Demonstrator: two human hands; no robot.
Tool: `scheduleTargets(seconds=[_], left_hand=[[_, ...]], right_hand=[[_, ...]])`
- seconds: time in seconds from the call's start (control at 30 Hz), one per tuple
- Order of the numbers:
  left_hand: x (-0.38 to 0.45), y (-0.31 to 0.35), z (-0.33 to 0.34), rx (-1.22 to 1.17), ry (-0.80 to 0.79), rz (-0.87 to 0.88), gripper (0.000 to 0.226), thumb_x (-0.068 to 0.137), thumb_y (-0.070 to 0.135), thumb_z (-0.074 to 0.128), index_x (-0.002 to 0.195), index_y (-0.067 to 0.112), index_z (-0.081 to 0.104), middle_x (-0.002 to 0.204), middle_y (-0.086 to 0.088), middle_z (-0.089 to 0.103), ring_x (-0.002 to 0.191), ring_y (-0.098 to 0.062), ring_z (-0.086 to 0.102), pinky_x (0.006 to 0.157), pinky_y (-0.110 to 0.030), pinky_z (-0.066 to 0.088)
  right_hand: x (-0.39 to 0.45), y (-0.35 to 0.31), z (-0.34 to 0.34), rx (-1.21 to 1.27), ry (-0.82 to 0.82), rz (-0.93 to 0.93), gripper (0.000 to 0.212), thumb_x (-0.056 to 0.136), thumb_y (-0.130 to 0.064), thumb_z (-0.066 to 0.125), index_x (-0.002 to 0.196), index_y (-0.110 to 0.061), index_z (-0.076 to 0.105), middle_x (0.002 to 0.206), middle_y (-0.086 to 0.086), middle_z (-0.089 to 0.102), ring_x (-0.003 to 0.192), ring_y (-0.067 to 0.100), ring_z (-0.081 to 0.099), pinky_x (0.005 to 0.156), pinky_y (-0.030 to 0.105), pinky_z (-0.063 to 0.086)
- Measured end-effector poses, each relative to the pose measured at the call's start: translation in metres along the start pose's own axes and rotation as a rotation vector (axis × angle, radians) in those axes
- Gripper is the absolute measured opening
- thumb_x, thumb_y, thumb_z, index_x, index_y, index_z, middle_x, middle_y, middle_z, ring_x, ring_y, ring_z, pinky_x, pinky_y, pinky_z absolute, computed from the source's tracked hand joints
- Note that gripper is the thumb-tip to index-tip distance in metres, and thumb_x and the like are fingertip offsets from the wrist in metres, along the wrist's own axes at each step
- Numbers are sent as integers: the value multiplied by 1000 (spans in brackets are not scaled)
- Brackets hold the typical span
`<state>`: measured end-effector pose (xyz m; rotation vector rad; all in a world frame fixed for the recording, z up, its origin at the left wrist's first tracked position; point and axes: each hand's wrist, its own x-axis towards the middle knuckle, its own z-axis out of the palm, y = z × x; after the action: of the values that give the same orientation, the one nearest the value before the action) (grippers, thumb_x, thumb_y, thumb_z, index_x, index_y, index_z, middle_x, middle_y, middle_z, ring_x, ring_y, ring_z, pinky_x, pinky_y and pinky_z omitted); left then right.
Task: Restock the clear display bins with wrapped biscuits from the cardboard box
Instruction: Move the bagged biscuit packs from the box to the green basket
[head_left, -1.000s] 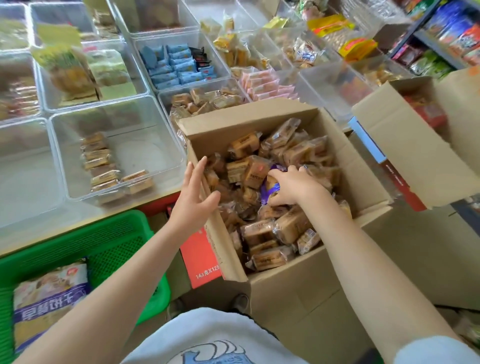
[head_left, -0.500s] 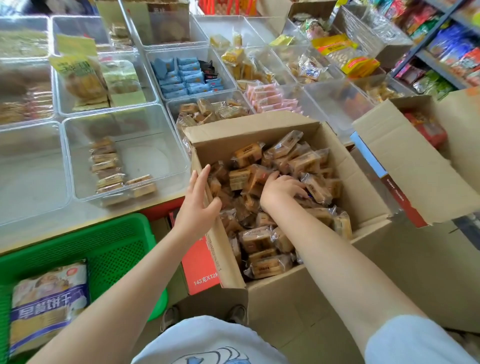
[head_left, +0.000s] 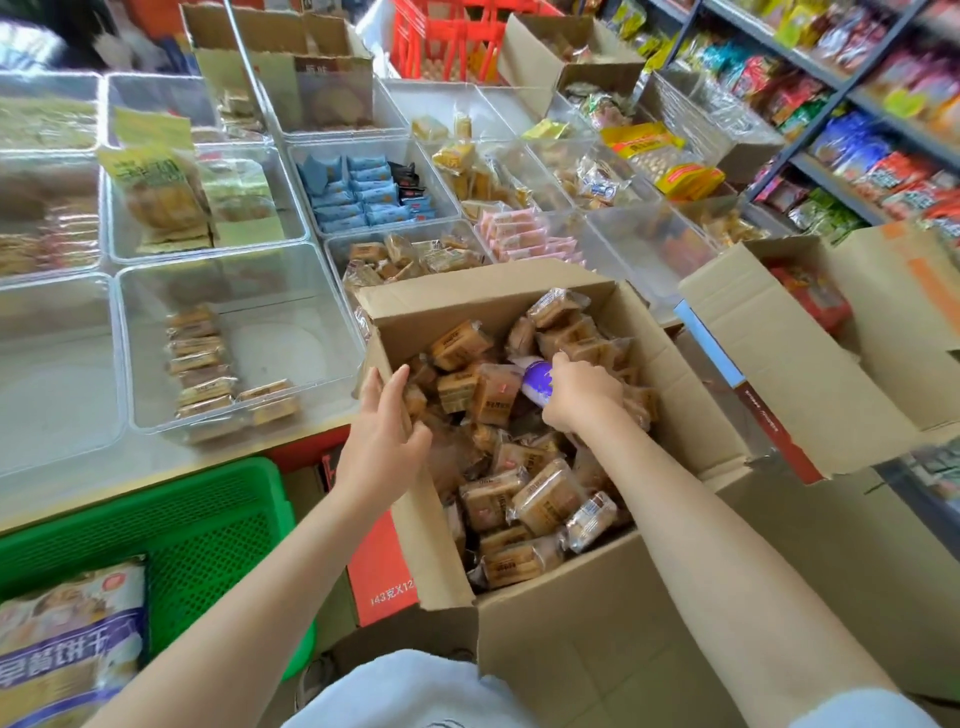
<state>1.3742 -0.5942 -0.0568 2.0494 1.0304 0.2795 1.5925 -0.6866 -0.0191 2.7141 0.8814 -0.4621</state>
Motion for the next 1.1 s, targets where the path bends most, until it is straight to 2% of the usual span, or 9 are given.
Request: scheduleTargets(seconds=[0.07, 0.13, 0.23, 0.43, 0.6, 0.7, 0.8, 0.93, 1.1], left_hand=[[0, 8, 4, 238, 108, 109, 61, 98, 20, 56, 154, 24, 34, 169, -8, 2, 155, -28, 5, 125, -43, 17], [1, 27, 8, 284, 95, 247, 54, 97, 21, 58, 149, 22, 43, 168, -8, 11, 156, -25, 4, 123, -38, 2], [6, 60, 21, 171, -90, 306, 48, 99, 29, 57, 146, 22, 50, 160, -1, 34, 148, -19, 29, 121, -36, 23], [28, 116, 47, -630, -435, -320, 41, 97, 43, 62, 134, 26, 54, 131, -1, 61, 113, -21, 62, 99, -42, 54], [44, 140, 76, -975, -321, -591, 51, 81, 55, 75, 117, 21, 63, 102, -5, 77, 93, -25, 74, 76, -39, 60], [53, 133, 80, -1054, -185, -702, 48, 75, 42, 83, 111, 18, 62, 102, -9, 75, 88, -26, 73, 74, -40, 60], [53, 117, 78, -1053, -118, -687, 49, 79, 22, 81, 122, 11, 60, 100, -11, 75, 86, -26, 74, 73, -40, 61], [33, 116, 58, -950, -77, -470, 52, 82, 21, 82, 126, 14, 56, 105, -8, 75, 88, -24, 76, 73, -39, 62], [7, 124, 7, -1042, -81, -210, 39, 84, 9, 74, 121, 13, 61, 102, -9, 77, 88, -25, 76, 69, -36, 62]], right_hand=[[-1, 20, -11, 132, 8, -16, 74, 84, -29, 72, 148, -20, 35, 140, 10, 53, 126, 33, 53, 95, 40, 49], [-4, 37, -23, 254, -1, -54, 79, 78, -30, 77, 148, -23, 39, 142, 6, 55, 124, 29, 56, 98, 37, 49], [-14, 58, -36, 373, 1, -123, 83, 75, -29, 82, 148, -24, 43, 140, 4, 57, 119, 25, 58, 97, 35, 48], [-40, 81, -39, 525, 61, -251, 80, 76, -28, 83, 145, -31, 43, 130, -1, 61, 108, 18, 61, 91, 38, 54], [-66, 59, -23, 408, 272, -417, 73, 84, -33, 72, 147, -27, 37, 131, 3, 60, 120, 25, 54, 93, 39, 49], [-66, 60, -11, 566, 99, -463, 74, 85, -50, 71, 147, -33, 36, 131, -1, 58, 119, 18, 52, 95, 35, 48], [-54, 80, -13, 916, -102, -446, 45, 92, -59, 59, 131, -37, 56, 119, -14, 66, 110, 3, 60, 95, 30, 49], [-21, 101, -9, 1053, 89, -274, 25, 102, -43, 50, 115, -27, 64, 104, -14, 67, 101, 4, 61, 76, 20, 45], [-13, 84, -6, 1256, -125, -213, 54, 86, -73, 48, 112, -31, 68, 103, -8, 73, 104, 22, 69, 91, 44, 54]])
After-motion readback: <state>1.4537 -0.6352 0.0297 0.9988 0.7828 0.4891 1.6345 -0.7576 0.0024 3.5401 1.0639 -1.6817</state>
